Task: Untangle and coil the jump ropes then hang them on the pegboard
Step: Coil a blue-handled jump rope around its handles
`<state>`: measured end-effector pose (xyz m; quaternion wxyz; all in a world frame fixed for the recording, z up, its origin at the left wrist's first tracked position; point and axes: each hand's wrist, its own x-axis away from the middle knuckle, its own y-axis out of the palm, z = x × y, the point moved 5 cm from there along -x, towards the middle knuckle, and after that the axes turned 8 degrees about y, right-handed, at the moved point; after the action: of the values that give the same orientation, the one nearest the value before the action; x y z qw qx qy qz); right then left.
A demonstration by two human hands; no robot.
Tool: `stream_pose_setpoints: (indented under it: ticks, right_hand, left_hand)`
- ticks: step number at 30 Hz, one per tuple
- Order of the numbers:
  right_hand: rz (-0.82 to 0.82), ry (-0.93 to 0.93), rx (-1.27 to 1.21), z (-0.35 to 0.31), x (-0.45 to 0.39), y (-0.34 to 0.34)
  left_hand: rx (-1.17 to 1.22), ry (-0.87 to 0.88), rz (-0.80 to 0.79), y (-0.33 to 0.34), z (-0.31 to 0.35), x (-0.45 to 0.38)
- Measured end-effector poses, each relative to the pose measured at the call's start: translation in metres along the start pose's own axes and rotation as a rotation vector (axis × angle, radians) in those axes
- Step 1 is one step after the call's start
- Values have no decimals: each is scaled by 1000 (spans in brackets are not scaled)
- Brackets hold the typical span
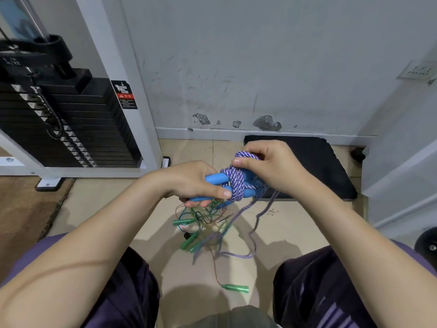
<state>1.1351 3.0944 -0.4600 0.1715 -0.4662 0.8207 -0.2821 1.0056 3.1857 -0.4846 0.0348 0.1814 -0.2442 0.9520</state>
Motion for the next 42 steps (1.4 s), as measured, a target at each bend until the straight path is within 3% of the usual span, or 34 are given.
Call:
stream_pose_setpoints:
  ticks: [4, 9, 16, 20, 27, 35, 42]
  right_hand:
    - [42, 51, 12, 6, -7, 0]
    - [-97, 11, -120, 5, -6, 8]
    - [-278, 189, -511, 3, 3, 18]
    - [-322, 227, -585, 6, 5, 17]
    - [-394, 221, -819, 13, 2, 21]
    - [-309, 215, -386, 19, 4, 35]
    - [-284, 267, -244, 16, 6, 32]
  left_hand:
    - [36, 18, -82, 4, -3, 2]
    - [150, 87, -107, 1, -7, 3]
    - [280, 174, -86, -8, -9, 4]
    - [344, 183, -93, -9, -12, 2]
    - [558, 217, 197, -21, -14, -1]
    - [672, 242, 388, -31, -16, -2]
    - [570, 122, 762, -56, -35, 5]
